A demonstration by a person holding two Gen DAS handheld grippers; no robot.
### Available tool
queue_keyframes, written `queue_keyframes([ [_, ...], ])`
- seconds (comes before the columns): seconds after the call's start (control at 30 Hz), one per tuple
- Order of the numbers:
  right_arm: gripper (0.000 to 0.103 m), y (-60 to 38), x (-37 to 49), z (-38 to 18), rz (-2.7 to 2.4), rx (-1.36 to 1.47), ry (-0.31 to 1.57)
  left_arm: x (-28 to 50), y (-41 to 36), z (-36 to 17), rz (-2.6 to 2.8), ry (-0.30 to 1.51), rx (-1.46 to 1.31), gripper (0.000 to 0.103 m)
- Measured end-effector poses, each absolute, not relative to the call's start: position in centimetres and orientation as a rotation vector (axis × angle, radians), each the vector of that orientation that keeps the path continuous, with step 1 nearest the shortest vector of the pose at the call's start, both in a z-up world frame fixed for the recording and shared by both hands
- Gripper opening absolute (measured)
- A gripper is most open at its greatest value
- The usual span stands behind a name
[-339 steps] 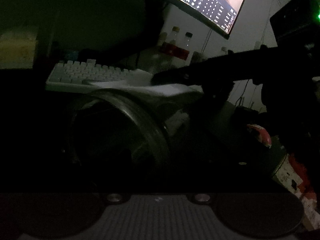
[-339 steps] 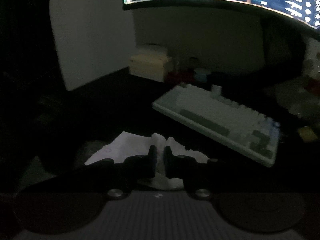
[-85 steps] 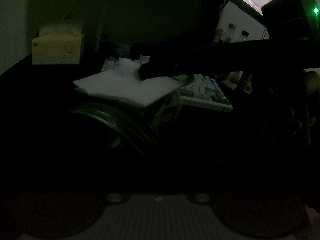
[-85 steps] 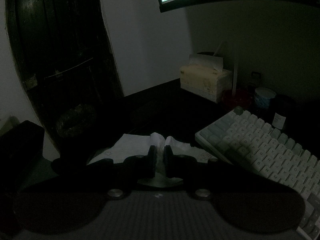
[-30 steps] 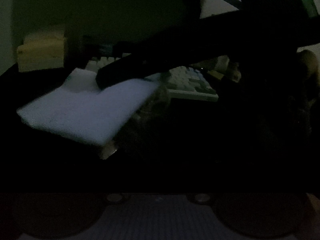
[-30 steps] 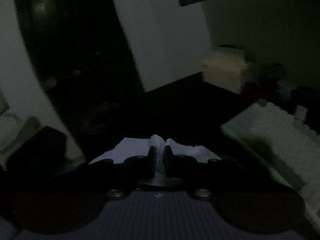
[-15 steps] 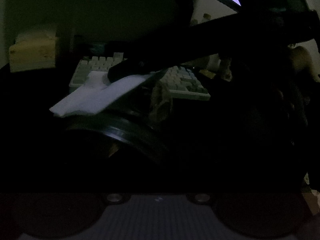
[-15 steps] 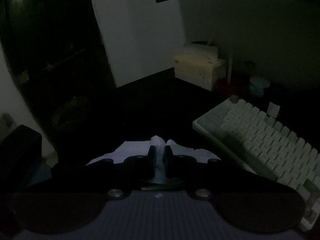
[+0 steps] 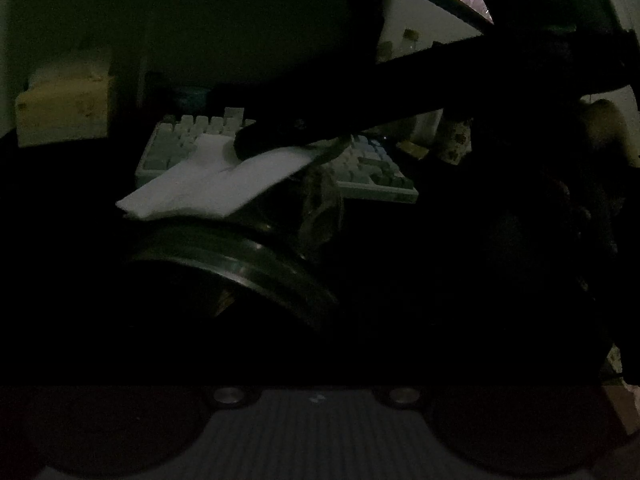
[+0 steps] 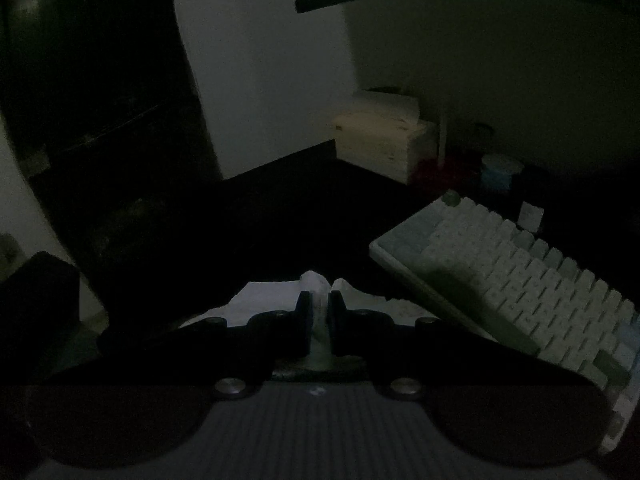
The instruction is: Clean container
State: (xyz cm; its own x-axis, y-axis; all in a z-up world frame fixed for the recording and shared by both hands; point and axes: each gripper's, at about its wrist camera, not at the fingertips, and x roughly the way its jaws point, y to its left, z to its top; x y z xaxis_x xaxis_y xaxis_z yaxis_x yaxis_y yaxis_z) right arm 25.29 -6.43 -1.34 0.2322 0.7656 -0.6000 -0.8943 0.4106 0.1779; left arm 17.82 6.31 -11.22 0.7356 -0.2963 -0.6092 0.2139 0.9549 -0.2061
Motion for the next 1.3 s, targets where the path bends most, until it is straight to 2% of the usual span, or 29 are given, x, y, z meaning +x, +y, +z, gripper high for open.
queue_keyframes([
  [1.3,0.011,-6.7,26.4,-1.9,1.152,-0.191,0.676,19.1,4.7,-11.5,-0.265,0.691,-0.124,0.071],
])
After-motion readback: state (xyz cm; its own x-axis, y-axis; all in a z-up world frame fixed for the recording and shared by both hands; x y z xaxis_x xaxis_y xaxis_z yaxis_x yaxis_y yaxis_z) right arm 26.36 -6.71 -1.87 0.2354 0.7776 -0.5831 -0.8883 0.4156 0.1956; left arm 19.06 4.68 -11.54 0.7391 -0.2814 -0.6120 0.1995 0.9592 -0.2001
